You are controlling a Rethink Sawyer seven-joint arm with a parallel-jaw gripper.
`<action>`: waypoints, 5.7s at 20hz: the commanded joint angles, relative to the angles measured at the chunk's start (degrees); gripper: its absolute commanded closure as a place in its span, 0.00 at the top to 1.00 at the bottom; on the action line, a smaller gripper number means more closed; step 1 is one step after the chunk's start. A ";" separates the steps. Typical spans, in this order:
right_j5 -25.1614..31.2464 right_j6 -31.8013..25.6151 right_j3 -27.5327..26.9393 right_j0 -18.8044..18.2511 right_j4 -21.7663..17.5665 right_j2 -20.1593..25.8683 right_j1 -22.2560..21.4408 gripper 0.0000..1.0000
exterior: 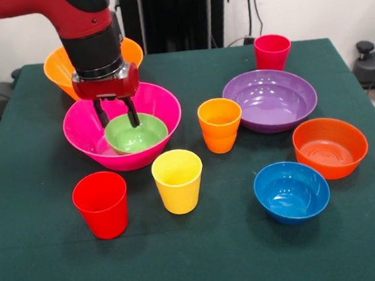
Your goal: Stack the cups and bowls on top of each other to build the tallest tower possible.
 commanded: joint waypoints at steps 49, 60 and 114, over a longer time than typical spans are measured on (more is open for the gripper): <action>10.19 9.53 11.14 21.02 14.17 -6.29 -19.51 1.00; 6.91 9.20 3.71 25.88 15.55 -9.25 -11.42 1.00; -6.75 6.66 -0.31 27.09 16.48 -11.44 2.20 1.00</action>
